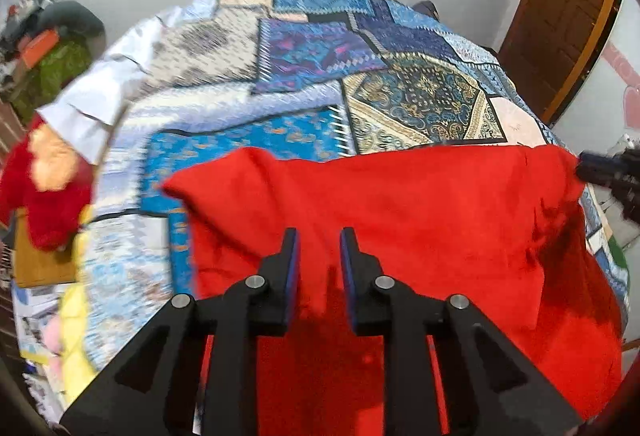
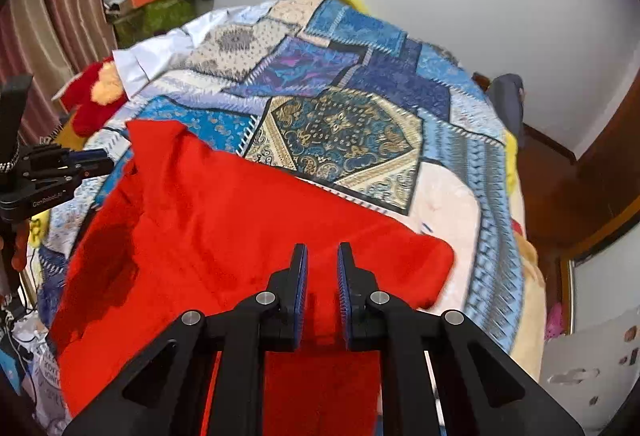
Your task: Fold large clothes
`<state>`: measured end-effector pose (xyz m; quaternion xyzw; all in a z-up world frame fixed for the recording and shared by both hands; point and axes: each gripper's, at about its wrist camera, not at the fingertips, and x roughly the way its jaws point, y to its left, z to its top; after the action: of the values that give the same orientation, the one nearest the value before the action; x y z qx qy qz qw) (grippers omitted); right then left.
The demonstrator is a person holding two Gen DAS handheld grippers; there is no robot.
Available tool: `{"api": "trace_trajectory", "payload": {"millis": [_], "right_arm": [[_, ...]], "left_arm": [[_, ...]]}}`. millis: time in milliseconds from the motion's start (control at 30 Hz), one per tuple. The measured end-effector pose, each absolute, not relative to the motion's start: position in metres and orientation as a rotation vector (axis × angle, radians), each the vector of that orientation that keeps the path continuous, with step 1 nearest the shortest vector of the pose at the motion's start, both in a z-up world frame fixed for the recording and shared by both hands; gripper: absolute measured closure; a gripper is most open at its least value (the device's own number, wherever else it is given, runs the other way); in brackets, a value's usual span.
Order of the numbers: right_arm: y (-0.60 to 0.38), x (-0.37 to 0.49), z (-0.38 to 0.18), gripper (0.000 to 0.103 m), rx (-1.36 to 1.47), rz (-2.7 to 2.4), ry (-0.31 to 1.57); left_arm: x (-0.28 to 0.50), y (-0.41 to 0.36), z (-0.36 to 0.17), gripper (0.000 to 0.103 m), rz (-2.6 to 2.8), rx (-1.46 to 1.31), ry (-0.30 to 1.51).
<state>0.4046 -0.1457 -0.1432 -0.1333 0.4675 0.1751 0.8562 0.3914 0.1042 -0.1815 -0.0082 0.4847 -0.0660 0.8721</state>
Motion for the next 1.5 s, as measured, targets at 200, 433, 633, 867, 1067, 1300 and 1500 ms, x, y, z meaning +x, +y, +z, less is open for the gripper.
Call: {"api": "trace_trajectory", "payload": {"millis": [200,433,633,867,1067,1300,1500], "right_arm": [[-0.124,0.431,-0.213,0.093,-0.401,0.318,1.103],[-0.135,0.413,-0.242,0.093,-0.631,0.223,1.000],[-0.158,0.408,-0.248,0.093,-0.752,0.086,0.964],[-0.187,0.407,-0.244,0.093,-0.676,0.070,1.009],[-0.203,0.405,-0.218,0.093,-0.510,0.126,1.047],[-0.210,0.408,-0.183,0.093,-0.306,0.228,1.028],[-0.190,0.426,-0.181,0.093,-0.243,0.292,1.024]], "left_arm": [[0.411,0.070,-0.236,0.083,-0.208,-0.050,1.113],[0.382,0.052,-0.269,0.083,-0.213,0.036,1.123],[0.351,0.051,-0.269,0.083,-0.201,0.069,1.129],[0.330,0.054,-0.266,0.083,-0.163,0.045,1.124],[0.321,0.079,-0.247,0.082,-0.153,0.004,1.126],[0.353,0.160,-0.210,0.056,0.019,-0.153,1.016],[0.404,0.195,-0.235,0.056,0.009,-0.345,1.090]]}}
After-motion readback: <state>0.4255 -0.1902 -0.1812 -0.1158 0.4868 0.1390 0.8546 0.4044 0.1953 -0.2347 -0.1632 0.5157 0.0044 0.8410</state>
